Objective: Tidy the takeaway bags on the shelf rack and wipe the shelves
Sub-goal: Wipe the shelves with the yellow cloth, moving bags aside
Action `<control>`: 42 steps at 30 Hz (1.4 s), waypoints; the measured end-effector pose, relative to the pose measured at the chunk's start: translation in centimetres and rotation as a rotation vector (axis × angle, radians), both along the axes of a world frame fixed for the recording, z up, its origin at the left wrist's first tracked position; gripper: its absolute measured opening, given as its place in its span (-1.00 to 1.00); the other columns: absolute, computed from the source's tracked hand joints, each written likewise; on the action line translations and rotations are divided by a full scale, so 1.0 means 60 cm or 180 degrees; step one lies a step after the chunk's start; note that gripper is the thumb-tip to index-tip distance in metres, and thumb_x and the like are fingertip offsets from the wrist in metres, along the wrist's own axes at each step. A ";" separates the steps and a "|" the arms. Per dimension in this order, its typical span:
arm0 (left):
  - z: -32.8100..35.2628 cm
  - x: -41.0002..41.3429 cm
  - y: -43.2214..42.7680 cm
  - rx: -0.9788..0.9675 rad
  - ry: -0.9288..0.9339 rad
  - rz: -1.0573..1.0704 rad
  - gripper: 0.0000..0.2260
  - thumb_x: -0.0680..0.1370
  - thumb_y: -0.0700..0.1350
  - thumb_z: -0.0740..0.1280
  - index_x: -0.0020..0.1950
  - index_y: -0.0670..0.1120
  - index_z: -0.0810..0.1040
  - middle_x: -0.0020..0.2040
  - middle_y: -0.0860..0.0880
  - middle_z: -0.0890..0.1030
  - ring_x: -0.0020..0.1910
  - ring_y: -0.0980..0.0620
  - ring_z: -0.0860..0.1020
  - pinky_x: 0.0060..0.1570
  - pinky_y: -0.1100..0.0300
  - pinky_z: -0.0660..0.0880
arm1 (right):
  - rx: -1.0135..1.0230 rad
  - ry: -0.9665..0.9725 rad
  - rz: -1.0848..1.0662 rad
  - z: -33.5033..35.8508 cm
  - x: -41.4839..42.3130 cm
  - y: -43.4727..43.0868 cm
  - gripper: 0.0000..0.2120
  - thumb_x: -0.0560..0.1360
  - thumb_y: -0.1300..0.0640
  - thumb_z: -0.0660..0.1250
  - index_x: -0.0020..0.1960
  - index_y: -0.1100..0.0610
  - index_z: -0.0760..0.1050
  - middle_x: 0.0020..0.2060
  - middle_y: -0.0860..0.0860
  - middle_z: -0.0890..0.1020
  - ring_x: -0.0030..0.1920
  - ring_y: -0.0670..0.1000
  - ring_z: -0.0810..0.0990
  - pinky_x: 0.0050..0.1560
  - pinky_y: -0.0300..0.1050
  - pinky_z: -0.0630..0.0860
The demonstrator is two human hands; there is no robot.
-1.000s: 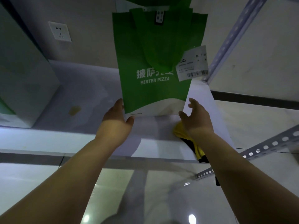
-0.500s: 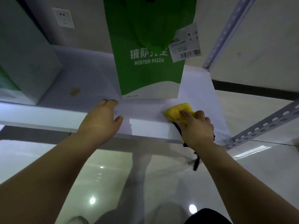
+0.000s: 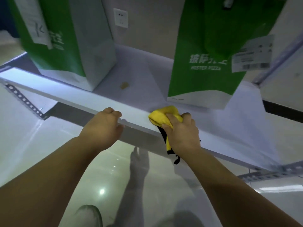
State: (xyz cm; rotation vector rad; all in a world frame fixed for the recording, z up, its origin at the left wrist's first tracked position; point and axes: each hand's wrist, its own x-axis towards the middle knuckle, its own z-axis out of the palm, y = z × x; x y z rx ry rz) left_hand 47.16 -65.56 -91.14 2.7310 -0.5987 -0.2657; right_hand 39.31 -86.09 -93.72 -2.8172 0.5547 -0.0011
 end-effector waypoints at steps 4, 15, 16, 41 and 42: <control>-0.005 0.031 0.033 -0.0072 -0.0149 0.0115 -0.67 0.57 -0.07 0.22 0.30 -0.15 0.46 0.23 -0.10 0.48 0.16 -0.12 0.46 0.11 0.06 0.43 | -0.0100 -0.0002 0.0402 -0.011 0.058 0.055 -0.57 0.59 -0.09 0.08 0.45 -0.11 0.18 0.27 0.18 0.26 0.20 0.22 0.28 0.20 0.07 0.29; -0.048 0.090 0.072 -0.0172 -0.0450 -0.0142 -0.80 0.57 -0.10 0.22 0.05 -0.04 0.64 0.14 0.03 0.57 0.14 -0.03 0.48 0.02 0.15 0.46 | -0.0208 0.0160 0.0182 -0.031 0.260 0.079 -0.56 0.59 0.00 0.05 0.45 -0.17 0.11 0.37 0.21 0.14 0.23 0.26 0.26 0.16 0.11 0.26; -0.052 0.093 0.073 -0.0132 -0.0458 -0.0150 -0.79 0.57 -0.08 0.21 0.05 -0.03 0.64 0.12 0.02 0.58 0.12 -0.04 0.49 0.02 0.13 0.46 | -0.0231 0.0137 0.0078 -0.031 0.281 0.077 -0.55 0.59 0.02 0.04 0.45 -0.17 0.10 0.37 0.21 0.14 0.24 0.27 0.25 0.18 0.13 0.25; -0.101 0.064 0.082 -0.0044 -0.0505 -0.0268 -0.51 0.56 -0.29 0.16 0.48 -0.03 0.23 0.51 0.03 0.20 0.50 0.02 0.10 0.37 0.18 0.17 | -0.0569 0.0263 0.0709 -0.017 0.254 0.122 -0.62 0.58 -0.06 0.11 0.39 -0.21 0.19 0.28 0.16 0.22 0.18 0.26 0.26 0.12 0.10 0.24; -0.101 0.062 0.081 -0.0049 -0.0491 -0.0241 -0.50 0.56 -0.30 0.16 0.48 -0.02 0.22 0.51 0.03 0.18 0.50 0.02 0.09 0.37 0.17 0.17 | -0.0585 0.0115 0.0813 -0.020 0.240 0.119 -0.64 0.59 -0.07 0.09 0.38 -0.20 0.21 0.25 0.16 0.24 0.16 0.25 0.28 0.09 0.08 0.25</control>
